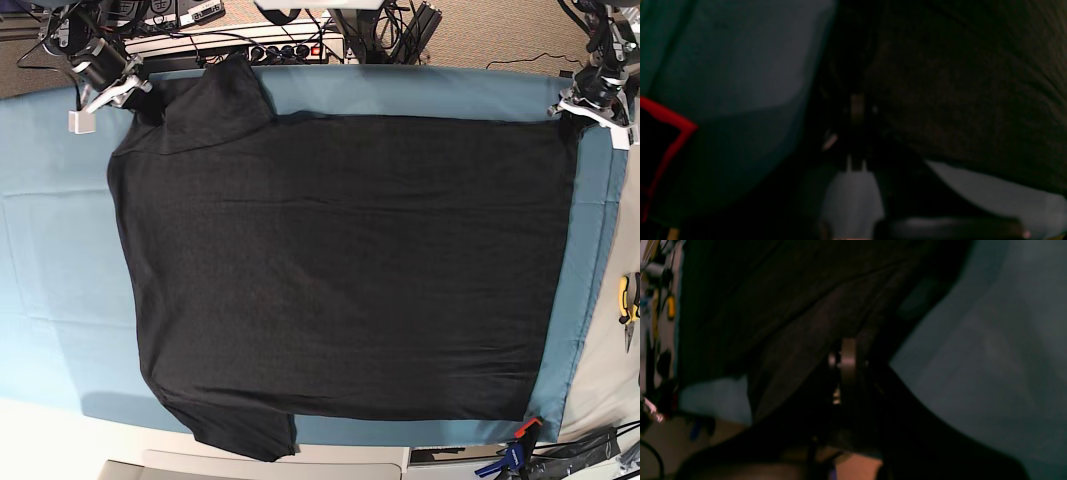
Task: Fold the T-shirt properly
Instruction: 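Grasp the black shirt's shoulder corners with both grippers, then lift the shoulder edge with both grippers and pull it toward the robot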
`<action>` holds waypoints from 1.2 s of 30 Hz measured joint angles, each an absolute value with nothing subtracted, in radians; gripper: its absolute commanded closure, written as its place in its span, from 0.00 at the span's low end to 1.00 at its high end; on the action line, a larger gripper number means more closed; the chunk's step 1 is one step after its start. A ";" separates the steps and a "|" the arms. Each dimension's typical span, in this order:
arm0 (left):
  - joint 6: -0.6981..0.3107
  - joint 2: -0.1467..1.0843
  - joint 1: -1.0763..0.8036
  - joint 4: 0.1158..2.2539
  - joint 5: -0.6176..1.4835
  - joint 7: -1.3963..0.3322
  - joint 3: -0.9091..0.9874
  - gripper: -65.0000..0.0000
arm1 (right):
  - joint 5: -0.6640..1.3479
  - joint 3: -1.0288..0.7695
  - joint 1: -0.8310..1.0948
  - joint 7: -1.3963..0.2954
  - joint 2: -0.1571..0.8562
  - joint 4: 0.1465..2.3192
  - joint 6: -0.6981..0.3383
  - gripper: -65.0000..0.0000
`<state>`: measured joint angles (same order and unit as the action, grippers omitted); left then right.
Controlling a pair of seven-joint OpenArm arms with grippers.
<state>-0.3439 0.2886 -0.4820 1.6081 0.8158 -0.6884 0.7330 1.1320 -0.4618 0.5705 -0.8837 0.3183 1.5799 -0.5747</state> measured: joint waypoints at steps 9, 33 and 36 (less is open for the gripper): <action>-0.351 0.294 -0.582 1.738 0.831 -0.708 0.733 1.00 | 1.023 -0.455 0.614 -0.943 0.313 1.808 -0.591 1.00; -0.389 0.309 -0.751 1.886 0.862 -0.734 0.732 1.00 | 1.074 -0.830 0.785 -1.040 0.315 1.958 -0.596 1.00; -0.401 0.331 -0.759 1.886 0.866 -0.742 0.732 1.00 | 1.074 -0.831 0.808 -1.050 0.315 1.958 -0.596 1.00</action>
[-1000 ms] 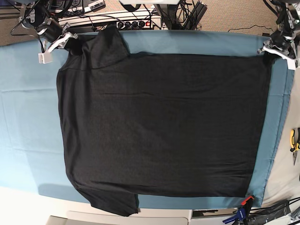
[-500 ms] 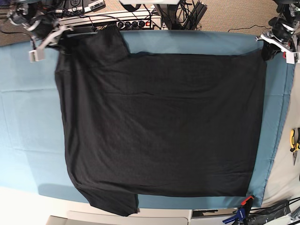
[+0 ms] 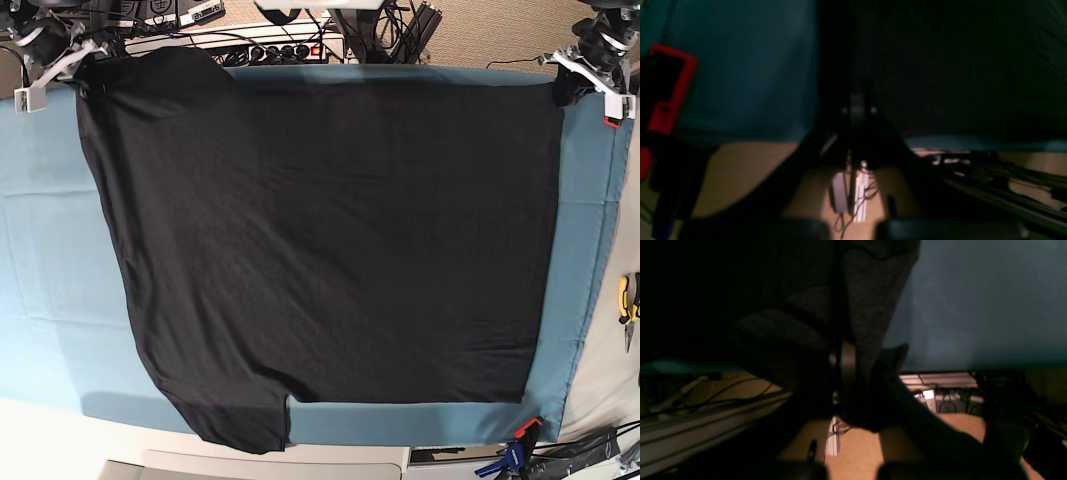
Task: Fold the T-shirt properly
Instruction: 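Lift the shoulder edge with both grippers and pull it toward the robot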
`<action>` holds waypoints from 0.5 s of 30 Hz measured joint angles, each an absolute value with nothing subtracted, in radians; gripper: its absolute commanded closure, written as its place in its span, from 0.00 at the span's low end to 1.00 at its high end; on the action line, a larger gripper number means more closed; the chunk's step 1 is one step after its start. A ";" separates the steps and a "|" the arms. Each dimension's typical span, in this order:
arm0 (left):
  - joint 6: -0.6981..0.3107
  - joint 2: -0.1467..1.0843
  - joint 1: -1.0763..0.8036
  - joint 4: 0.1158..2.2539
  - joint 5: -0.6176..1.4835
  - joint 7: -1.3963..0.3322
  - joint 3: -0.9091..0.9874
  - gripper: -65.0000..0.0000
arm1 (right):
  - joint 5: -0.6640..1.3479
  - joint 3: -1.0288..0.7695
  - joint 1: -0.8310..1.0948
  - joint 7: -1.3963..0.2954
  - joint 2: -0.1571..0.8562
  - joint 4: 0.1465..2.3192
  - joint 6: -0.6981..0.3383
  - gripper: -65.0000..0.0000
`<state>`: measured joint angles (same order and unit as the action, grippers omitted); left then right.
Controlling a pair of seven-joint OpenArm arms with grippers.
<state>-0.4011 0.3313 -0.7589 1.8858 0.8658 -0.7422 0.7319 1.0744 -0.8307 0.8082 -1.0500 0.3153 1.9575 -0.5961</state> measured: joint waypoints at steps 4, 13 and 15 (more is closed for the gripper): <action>-0.401 0.343 -0.788 1.886 0.869 -0.741 0.732 1.00 | 1.074 -0.831 0.820 -1.078 0.313 1.958 -0.596 1.00; -0.402 0.343 -0.843 1.887 0.885 -0.748 0.731 1.00 | 1.075 -0.831 0.862 -1.134 0.313 1.958 -0.596 1.00; -0.413 0.343 -0.851 1.887 0.897 -0.751 0.731 1.00 | 1.075 -0.831 0.875 -1.137 0.313 1.958 -0.596 1.00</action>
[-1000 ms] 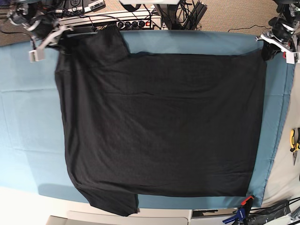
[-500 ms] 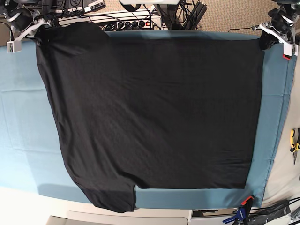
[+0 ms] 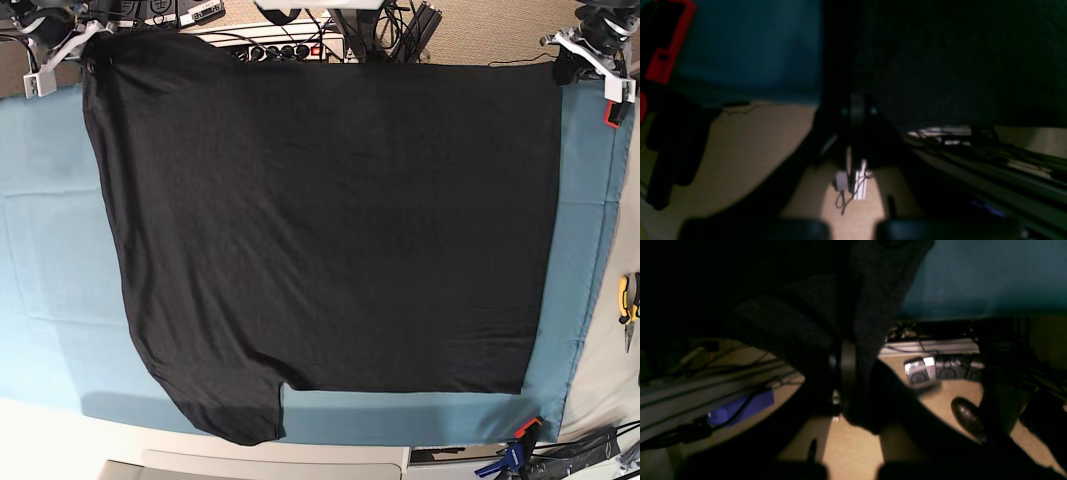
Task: Fold the T-shirt properly
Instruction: 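Lift the shoulder edge with both grippers and pull it toward the robot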
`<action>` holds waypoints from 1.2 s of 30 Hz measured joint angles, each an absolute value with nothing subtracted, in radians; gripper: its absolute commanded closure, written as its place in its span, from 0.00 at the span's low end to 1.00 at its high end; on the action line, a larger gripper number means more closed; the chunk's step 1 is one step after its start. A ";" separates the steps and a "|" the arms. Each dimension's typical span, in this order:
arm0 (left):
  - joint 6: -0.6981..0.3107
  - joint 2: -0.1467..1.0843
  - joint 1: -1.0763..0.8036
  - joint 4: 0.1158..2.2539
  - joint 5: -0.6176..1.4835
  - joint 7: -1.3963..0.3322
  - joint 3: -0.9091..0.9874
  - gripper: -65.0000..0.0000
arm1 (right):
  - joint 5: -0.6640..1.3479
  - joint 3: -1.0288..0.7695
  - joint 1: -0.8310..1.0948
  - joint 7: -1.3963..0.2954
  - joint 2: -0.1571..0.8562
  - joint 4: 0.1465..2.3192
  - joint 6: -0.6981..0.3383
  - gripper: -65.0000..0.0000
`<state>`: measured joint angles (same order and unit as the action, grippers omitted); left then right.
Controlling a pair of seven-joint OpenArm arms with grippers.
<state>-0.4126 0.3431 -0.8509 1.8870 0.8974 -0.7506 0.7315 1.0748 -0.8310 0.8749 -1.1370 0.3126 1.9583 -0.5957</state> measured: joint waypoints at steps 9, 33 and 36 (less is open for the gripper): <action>-0.416 0.344 -0.866 1.887 0.904 -0.760 0.731 1.00 | 1.068 -0.831 0.884 -1.175 0.312 1.958 -0.576 1.00; -0.417 0.333 -0.886 1.887 0.918 -0.772 0.809 1.00 | 1.035 -0.831 0.904 -1.267 0.279 1.959 -0.546 1.00; -0.417 0.333 -0.886 1.887 0.918 -0.772 0.809 1.00 | 1.056 -0.831 0.917 -1.269 0.279 1.959 -0.543 1.00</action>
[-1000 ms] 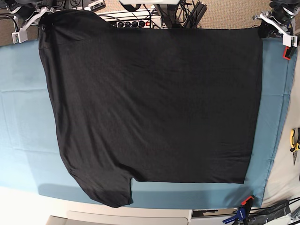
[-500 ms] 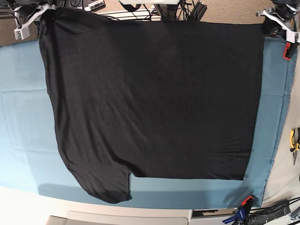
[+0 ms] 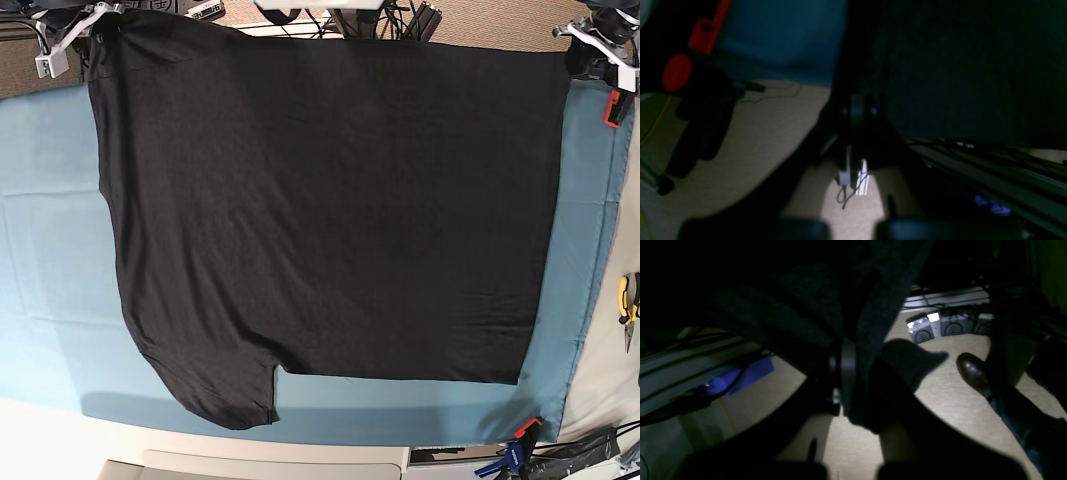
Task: Fold the T-shirt properly
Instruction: 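Lift the shoulder edge with both grippers and pull it toward the robot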
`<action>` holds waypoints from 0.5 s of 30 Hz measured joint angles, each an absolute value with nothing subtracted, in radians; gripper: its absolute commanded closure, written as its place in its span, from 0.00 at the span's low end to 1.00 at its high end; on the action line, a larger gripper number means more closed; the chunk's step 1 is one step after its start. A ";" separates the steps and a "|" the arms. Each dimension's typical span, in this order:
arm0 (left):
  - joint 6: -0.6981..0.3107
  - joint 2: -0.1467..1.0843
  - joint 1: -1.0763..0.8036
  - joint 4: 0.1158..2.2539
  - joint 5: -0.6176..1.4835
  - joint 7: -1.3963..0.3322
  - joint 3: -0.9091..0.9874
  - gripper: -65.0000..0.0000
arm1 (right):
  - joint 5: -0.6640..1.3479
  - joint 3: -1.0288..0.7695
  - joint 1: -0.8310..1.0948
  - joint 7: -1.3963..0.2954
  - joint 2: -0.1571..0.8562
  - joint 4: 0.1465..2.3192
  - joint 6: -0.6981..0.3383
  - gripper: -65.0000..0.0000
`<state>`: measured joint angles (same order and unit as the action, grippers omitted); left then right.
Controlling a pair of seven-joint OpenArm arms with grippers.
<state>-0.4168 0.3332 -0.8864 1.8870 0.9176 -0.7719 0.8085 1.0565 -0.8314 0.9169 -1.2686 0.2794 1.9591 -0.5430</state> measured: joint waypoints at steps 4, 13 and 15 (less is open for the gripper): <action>-0.417 0.333 -0.886 1.887 0.918 -0.777 0.809 1.00 | 1.060 -0.831 0.928 -1.279 0.276 1.959 -0.543 1.00; -0.416 0.333 -0.903 1.887 0.920 -0.783 0.809 1.00 | 1.064 -0.831 0.962 -1.287 0.266 1.959 -0.543 1.00; -0.416 0.333 -0.904 1.887 0.925 -0.783 0.809 1.00 | 1.068 -0.831 0.973 -1.287 0.266 1.959 -0.543 1.00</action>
